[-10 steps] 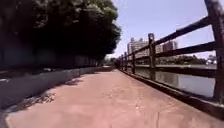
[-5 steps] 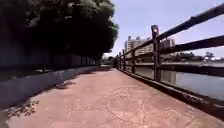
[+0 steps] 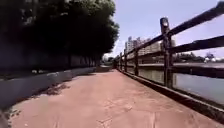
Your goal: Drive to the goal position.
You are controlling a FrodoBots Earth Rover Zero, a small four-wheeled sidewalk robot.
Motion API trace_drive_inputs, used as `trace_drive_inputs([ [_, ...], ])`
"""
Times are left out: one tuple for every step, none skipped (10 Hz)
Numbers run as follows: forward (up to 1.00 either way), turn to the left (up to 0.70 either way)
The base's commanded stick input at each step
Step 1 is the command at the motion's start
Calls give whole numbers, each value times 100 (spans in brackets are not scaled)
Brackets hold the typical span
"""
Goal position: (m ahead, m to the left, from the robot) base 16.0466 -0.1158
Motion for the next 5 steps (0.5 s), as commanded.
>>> trace_drive_inputs([
  [95, 1],
  [95, 1],
  [95, 1],
  [95, 1],
  [95, 1],
])
